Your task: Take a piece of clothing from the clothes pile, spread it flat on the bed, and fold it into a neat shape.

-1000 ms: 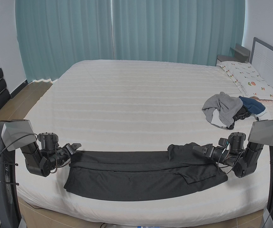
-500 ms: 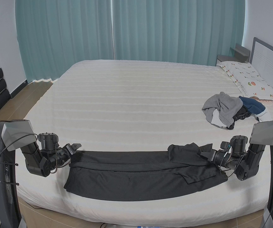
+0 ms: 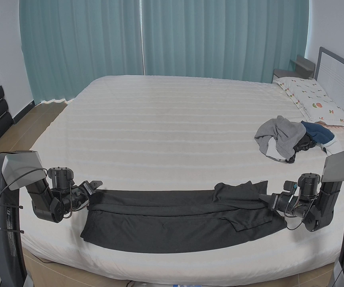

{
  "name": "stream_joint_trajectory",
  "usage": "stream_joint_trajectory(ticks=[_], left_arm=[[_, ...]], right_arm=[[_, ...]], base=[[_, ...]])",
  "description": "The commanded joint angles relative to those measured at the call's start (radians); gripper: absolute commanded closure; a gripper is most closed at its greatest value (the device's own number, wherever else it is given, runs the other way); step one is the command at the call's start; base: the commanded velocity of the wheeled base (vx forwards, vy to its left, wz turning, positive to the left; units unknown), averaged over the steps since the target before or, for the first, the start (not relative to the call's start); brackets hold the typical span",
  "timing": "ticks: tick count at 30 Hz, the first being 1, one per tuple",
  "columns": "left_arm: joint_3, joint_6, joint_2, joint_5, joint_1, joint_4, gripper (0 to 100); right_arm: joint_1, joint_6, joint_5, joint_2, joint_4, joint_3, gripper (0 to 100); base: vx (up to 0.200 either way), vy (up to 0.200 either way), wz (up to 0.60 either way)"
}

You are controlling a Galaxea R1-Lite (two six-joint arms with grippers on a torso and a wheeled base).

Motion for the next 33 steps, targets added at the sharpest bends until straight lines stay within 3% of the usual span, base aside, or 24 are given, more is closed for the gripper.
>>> stream_joint_trajectory(ticks=[1, 16, 17, 25, 28, 31, 33], left_arm=[[0.0, 0.0, 0.002, 0.0, 0.002, -0.001, 0], [-0.002, -0.007, -0.001, -0.002, 0.003, -0.001, 0], [-0.002, -0.007, -0.003, -0.002, 0.003, -0.001, 0], [0.005, -0.007, -0.067, 0.004, 0.016, 0.019, 0], [0.0, -0.01, -0.121, 0.006, 0.016, 0.072, 0], [0.017, -0.013, -0.17, 0.02, 0.011, 0.151, 0], [0.084, -0.03, -0.208, 0.033, 0.008, 0.168, 0]], right_arm=[[-0.025, -0.062, 0.027, -0.002, -0.034, 0.068, 100], [-0.031, -0.075, 0.04, 0.005, -0.054, 0.091, 100], [-0.031, -0.076, 0.04, 0.007, -0.054, 0.094, 0], [-0.041, -0.059, 0.03, -0.036, -0.059, 0.068, 0], [-0.047, -0.009, 0.023, -0.076, -0.039, 0.022, 0], [-0.037, 0.03, -0.002, -0.097, -0.006, -0.018, 0], [-0.004, 0.108, -0.086, -0.159, 0.107, -0.074, 0]], base=[[0.0, 0.0, 0.0], [0.0, 0.0, 0.0], [0.0, 0.0, 0.0], [0.0, 0.0, 0.0], [0.0, 0.0, 0.0], [0.0, 0.0, 0.0], [0.0, 0.0, 0.0]])
